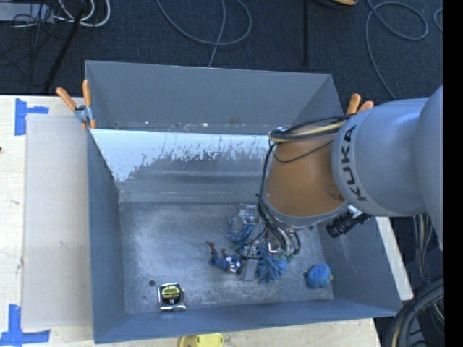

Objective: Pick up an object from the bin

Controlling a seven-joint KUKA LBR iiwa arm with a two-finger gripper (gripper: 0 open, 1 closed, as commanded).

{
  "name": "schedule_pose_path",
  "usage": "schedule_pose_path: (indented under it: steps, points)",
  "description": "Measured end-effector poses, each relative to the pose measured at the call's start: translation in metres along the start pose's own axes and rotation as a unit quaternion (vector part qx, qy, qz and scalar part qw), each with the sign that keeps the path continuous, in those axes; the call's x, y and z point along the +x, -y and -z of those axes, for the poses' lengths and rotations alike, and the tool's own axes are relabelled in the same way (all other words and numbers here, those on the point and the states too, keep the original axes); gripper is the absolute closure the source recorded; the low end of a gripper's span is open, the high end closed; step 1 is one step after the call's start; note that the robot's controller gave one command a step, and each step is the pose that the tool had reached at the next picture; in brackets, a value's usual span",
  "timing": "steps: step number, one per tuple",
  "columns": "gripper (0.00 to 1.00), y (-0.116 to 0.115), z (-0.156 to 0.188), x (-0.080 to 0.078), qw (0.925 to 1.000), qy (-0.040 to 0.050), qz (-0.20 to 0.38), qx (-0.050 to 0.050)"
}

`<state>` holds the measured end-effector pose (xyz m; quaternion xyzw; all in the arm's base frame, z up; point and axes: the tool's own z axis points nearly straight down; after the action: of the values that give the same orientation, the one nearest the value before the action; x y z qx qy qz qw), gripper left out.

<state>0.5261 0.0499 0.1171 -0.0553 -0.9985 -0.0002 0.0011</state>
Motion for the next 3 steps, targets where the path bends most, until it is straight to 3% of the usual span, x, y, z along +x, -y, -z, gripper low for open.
schedule_pose_path:
  steps: [1, 2, 3]
  points:
    - [0.00, -0.001, -0.045, 0.022, 0.9993, 0.0000, -0.037, 0.000]
    - [1.00, 0.007, -0.048, 0.007, 0.9987, 0.0005, -0.050, 0.000]
    - [1.00, 0.007, -0.048, 0.007, 0.9987, 0.0005, -0.050, 0.000]
